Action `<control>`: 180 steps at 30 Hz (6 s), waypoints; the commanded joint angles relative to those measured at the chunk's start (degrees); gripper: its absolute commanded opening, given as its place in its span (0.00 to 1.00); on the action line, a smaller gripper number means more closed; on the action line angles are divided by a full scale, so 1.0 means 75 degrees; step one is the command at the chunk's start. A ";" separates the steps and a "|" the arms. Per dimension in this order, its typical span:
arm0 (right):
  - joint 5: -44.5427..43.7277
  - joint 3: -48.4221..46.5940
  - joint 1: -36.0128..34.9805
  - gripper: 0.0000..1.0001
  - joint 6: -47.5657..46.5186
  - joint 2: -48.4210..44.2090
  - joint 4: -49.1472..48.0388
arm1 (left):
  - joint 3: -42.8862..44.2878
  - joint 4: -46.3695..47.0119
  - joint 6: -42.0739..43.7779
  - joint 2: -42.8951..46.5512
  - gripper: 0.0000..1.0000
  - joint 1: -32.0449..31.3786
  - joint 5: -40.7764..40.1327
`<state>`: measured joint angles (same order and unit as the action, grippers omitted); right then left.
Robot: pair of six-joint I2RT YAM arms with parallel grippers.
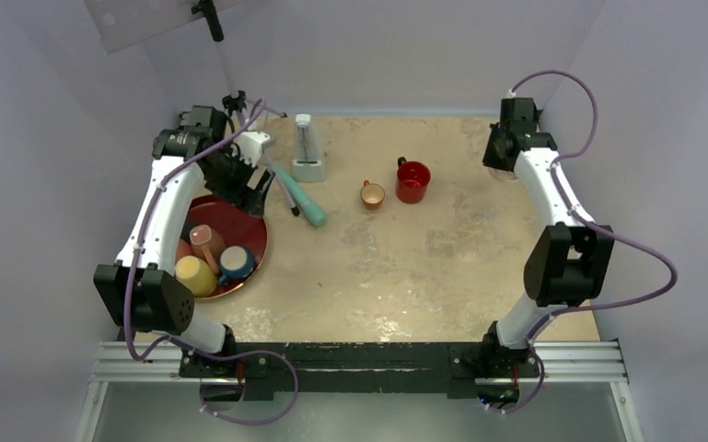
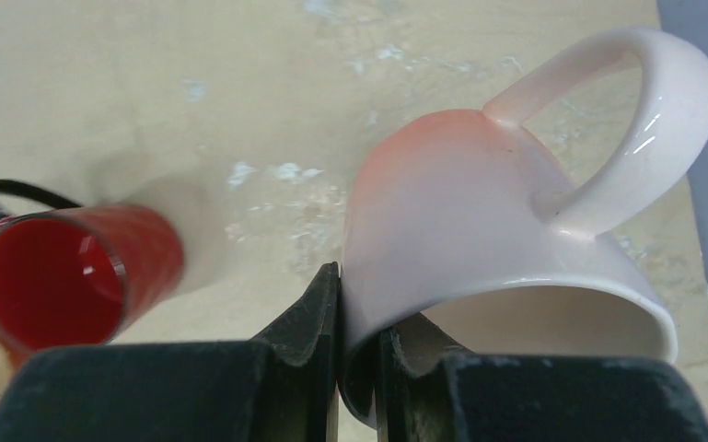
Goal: Turn the mug right side up
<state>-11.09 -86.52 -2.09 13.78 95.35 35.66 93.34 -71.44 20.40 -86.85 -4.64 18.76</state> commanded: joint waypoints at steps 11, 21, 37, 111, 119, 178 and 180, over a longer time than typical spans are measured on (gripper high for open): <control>0.0942 -0.0105 0.0473 0.00 -0.1049 0.2055 -0.0522 | -0.1869 -0.0687 0.2405 0.0581 0.84 0.0419 -0.2911; 0.1216 -0.0527 0.0419 0.44 -0.1178 0.2066 -0.0258 | -0.2144 -0.0820 0.3024 0.1330 0.88 0.2159 -0.2306; 0.1690 -0.1330 -0.0676 0.63 -0.1327 0.0850 0.0250 | -0.3896 0.0550 0.7544 0.1729 0.50 0.6275 -0.0606; 0.1708 0.0157 -0.1010 0.62 -0.1472 0.0006 0.0118 | -0.6221 0.2265 0.5714 0.1764 0.00 0.6008 0.1729; 0.2264 0.0345 -0.1827 0.62 -0.0838 -0.0613 -0.0133 | -0.4892 0.0502 0.3762 0.1863 0.00 0.6004 0.2345; 0.2437 -0.0257 -0.5235 0.00 0.1864 -0.0401 -0.3634 | -0.1807 0.0611 0.0054 0.2352 1.00 0.1683 0.2659; 0.1600 -0.0267 -0.5235 0.00 0.1359 -0.0565 -0.2370 | -0.1900 0.0556 0.0257 0.2316 1.00 0.1717 0.1951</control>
<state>20.18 -83.99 -42.04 38.63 97.14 -3.11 77.10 -63.02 13.52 -69.52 7.49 45.06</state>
